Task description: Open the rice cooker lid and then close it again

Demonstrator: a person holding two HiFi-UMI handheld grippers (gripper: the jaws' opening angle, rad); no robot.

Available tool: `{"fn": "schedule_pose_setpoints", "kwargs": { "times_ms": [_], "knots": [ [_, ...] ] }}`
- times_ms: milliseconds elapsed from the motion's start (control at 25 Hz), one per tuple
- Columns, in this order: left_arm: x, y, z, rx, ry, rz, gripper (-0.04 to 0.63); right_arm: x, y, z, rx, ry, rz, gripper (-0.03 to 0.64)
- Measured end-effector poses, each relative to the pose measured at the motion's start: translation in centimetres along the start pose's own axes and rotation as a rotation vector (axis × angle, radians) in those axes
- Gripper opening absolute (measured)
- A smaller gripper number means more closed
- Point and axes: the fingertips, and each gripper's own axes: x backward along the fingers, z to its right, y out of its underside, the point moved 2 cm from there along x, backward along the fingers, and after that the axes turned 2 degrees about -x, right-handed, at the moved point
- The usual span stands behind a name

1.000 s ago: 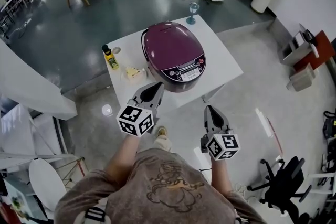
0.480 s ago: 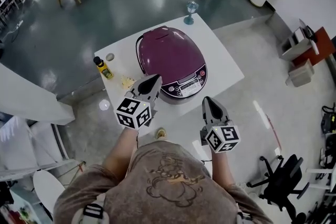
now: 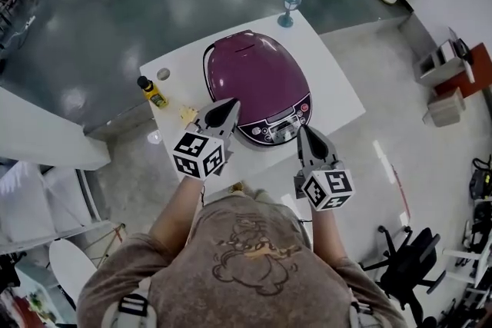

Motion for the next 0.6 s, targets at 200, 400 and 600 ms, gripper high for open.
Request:
{"fn": "schedule_pose_setpoints", "kwargs": {
  "times_ms": [200,400,600],
  "knots": [
    [-0.2,0.1,0.0,0.005,-0.032,-0.004,0.021,-1.3,-0.9,0.3,0.03,-0.045,-0.016,0.003],
    [-0.3,0.1,-0.2,0.013,-0.072,-0.002,0.021,-2.6,-1.3,0.7,0.039,-0.094,-0.038,0.003],
    [-0.3,-0.1,-0.7,0.011,-0.112,0.007,0.021,-4.1,-1.6,0.9,0.055,-0.139,-0.058,0.003]
  ]
}}
